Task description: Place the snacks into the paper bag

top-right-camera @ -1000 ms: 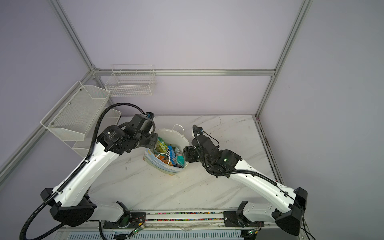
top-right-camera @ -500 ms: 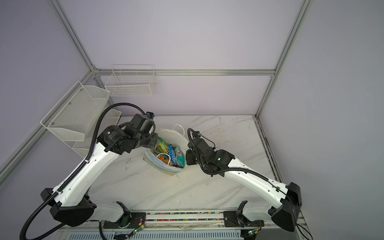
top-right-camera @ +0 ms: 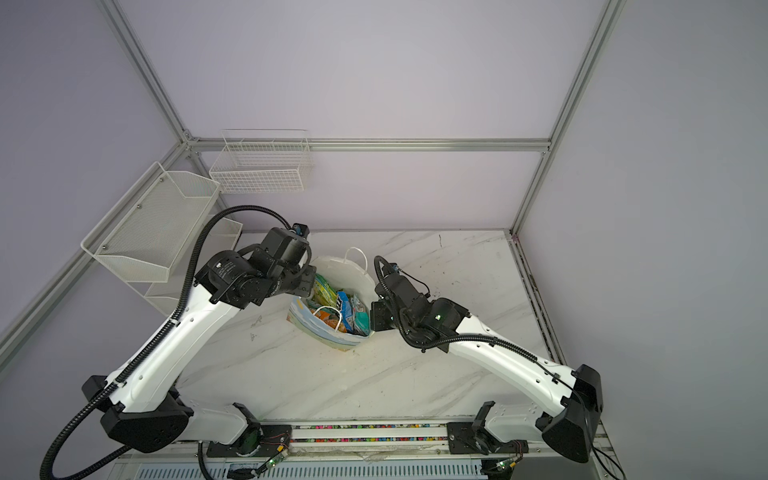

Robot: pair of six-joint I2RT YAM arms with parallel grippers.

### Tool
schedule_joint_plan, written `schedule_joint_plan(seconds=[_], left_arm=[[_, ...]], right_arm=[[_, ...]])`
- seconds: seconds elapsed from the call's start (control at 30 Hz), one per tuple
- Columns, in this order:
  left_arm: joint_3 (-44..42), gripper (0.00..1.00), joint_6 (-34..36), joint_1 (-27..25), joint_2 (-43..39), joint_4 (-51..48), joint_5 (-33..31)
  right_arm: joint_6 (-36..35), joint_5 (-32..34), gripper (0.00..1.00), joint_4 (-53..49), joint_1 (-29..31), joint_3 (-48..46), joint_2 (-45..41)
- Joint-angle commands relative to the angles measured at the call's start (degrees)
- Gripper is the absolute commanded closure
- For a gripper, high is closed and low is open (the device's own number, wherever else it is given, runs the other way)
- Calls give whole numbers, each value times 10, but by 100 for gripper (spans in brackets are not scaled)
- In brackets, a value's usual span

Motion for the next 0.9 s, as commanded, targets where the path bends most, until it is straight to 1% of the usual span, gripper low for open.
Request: schedule_joint_plan(seconds=[0.0,0.2,0.33,0.5,0.63,0.73,0.83,0.87], left_arm=[[-1,100,5,0,15,28,3],[-10,100,10,-1,25,30,20],[-20,100,16,-1,36,44,29],[-15,100,19,1,72,54,26],[-18,100,22,5,101,52,38],[-25,100,16,8,102,52,42],[-24,100,14,10,91,55,39],[-24,100,14,11,87,55,37]], right_arm=[[-9,-7,100,7,-2,36,-25],[-19,-30,100,9,-3,54,-39],[-27,-22,100,3,-10,67,-34],[-44,-18,100,6,-61,72,-11],[-57,-45,100,10,-114,57,12],[-59,-58,100,12,-125,54,14],[-60,-60,84,13,-126,57,4],[-60,-62,75,12,-125,60,1]])
